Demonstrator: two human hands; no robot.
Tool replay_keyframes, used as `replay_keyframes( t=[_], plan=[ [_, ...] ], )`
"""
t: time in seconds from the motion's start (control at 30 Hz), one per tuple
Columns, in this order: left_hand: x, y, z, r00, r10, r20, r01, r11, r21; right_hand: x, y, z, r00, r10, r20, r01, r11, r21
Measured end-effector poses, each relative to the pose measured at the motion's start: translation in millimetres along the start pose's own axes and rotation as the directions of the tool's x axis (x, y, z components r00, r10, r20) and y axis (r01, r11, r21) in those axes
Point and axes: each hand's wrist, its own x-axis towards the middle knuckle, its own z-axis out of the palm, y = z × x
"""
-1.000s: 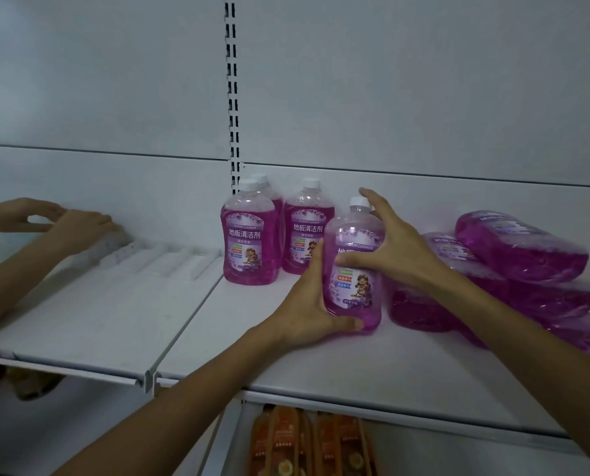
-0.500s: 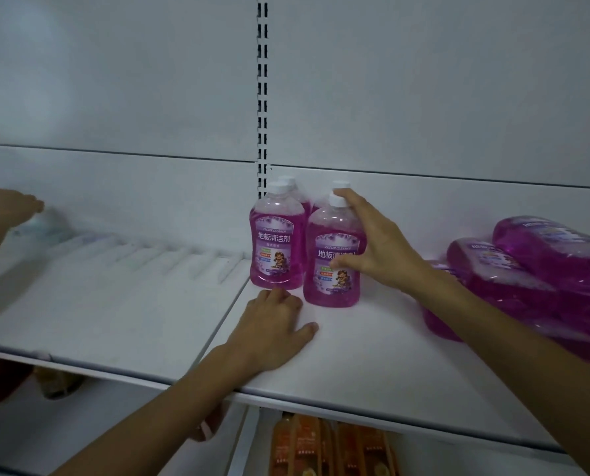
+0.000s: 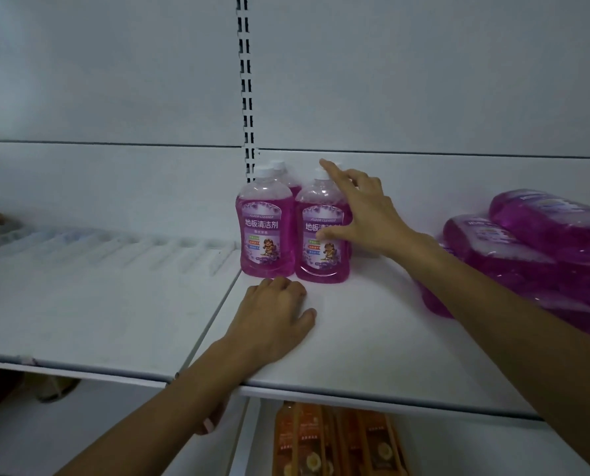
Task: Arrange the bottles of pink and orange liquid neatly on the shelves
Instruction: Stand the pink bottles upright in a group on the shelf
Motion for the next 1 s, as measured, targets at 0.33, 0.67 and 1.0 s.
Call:
replay_keyframes(
  t=[0.33, 0.67, 1.0],
  plan=[
    [48, 87, -16, 0.980, 0.156, -0.123, -0.189, 0.922, -0.338, -19, 47, -89, 0.993, 0.068, -0.098, -0.070, 0.997, -0.014],
    [107, 189, 4, 0.980, 0.193, -0.043, -0.184, 0.805, -0.564, -66, 136, -179, 0.914, 0.404, 0.039, -0.406, 0.905, 0.130],
    [105, 186, 41, 1.000, -0.007, 0.029, 0.028, 0.528, -0.849, -78, 181, -168, 0.813, 0.500, 0.300, -0.579, 0.752, 0.315]
  ],
)
